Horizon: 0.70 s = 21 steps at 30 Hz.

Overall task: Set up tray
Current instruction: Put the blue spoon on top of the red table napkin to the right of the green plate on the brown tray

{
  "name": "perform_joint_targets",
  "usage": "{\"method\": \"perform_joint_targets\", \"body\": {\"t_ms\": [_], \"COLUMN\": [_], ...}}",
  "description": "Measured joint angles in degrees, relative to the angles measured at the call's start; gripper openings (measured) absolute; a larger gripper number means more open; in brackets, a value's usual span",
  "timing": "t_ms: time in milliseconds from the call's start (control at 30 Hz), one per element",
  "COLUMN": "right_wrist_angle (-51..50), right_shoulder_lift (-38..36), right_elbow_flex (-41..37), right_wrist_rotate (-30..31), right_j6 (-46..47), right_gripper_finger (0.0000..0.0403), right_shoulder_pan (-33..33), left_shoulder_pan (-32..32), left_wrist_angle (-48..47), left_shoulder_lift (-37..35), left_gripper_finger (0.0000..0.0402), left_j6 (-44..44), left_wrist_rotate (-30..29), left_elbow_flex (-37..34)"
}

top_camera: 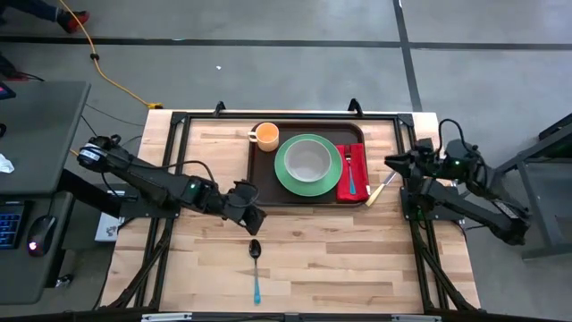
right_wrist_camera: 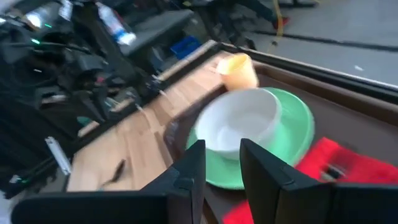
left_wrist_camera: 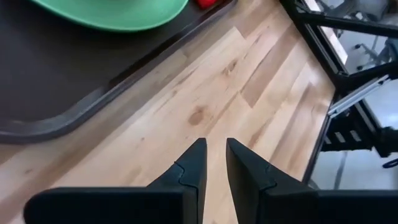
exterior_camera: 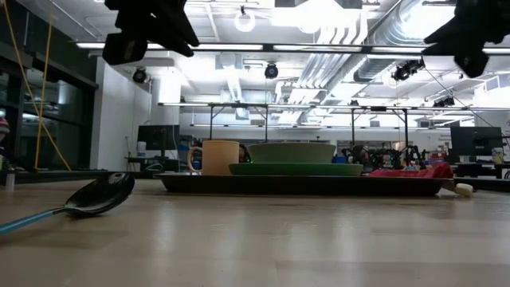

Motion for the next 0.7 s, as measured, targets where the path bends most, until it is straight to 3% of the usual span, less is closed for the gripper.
{"method": "perform_joint_targets", "body": {"t_ms": [500, 700], "right_wrist_angle": [16.8, 22.1], "right_shoulder_lift": [-4.8, -4.7], "right_elbow_flex": [-14.5, -19.3], "right_wrist_rotate": [-2.5, -3.0], "right_j6": [1.9, 2.0], "right_gripper_finger": [0.0078, 0.0078], "right_shoulder_pan": [0.0, 0.2], "left_shoulder_pan": [-8.2, -9.4], "left_wrist_angle": [3.7, 8.3], "left_shoulder_lift": [0.9, 4.8], "left_gripper_finger": [0.0092, 0.0092], "left_j6": [-13.1, -15.7], "left_wrist_rotate": [-6.4, -6.5], "left_elbow_flex": [0.0, 0.1]}}
